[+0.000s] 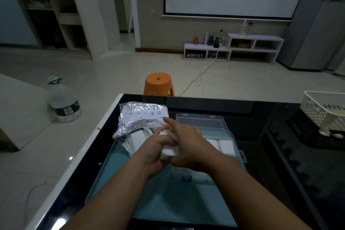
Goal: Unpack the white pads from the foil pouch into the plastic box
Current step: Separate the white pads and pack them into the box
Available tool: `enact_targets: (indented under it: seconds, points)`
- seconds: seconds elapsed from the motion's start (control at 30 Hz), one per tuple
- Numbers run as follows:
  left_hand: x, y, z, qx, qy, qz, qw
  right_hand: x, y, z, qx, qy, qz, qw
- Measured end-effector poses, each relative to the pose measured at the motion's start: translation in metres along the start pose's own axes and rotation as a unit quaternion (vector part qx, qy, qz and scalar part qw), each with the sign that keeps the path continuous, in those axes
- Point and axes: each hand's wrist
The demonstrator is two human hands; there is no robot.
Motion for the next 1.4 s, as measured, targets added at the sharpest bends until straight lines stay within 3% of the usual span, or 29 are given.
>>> enact_targets:
  seconds: [0.17, 0.4, 0.53, 0.67, 0.83, 1.03, 1.27, 1.4]
  points:
    - [-0.001, 0.001, 0.004, 0.107, -0.010, -0.006, 0.994, 0.008, -0.001, 0.001, -0.020, 0.042, 0.129, 0.991]
    - [0.000, -0.004, 0.007, 0.208, -0.013, 0.035, 0.977, 0.017, -0.010, -0.004, 0.036, 0.211, 0.277, 0.937]
    - [0.000, -0.002, 0.006, 0.214, -0.012, 0.049, 0.975, 0.015, -0.011, -0.005, -0.037, 0.268, 0.409, 0.871]
    - [-0.001, 0.002, 0.004, 0.147, -0.022, 0.054, 0.987, 0.011, -0.009, -0.010, -0.092, 0.271, 0.482, 0.829]
    - [-0.006, -0.003, 0.006, 0.141, -0.017, 0.071, 0.987, 0.015, -0.010, -0.008, -0.071, 0.283, 0.488, 0.823]
    - [-0.007, 0.000, 0.005, 0.172, -0.010, 0.151, 0.973, 0.025, -0.010, -0.006, -0.034, 0.277, 0.423, 0.862]
    - [-0.016, -0.008, 0.000, 0.163, 0.012, 0.366, 0.916, 0.027, -0.004, -0.005, -0.072, 0.287, 0.254, 0.921]
    - [-0.020, -0.011, 0.001, 0.143, 0.020, 0.503, 0.852, 0.031, 0.002, -0.003, -0.084, 0.289, 0.191, 0.934]
Point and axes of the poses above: each hand's wrist, its own z-axis towards the middle knuckle, its own y-axis out of the palm, x = y × z, and after that the axes turned 8 degrees about y, right-handed
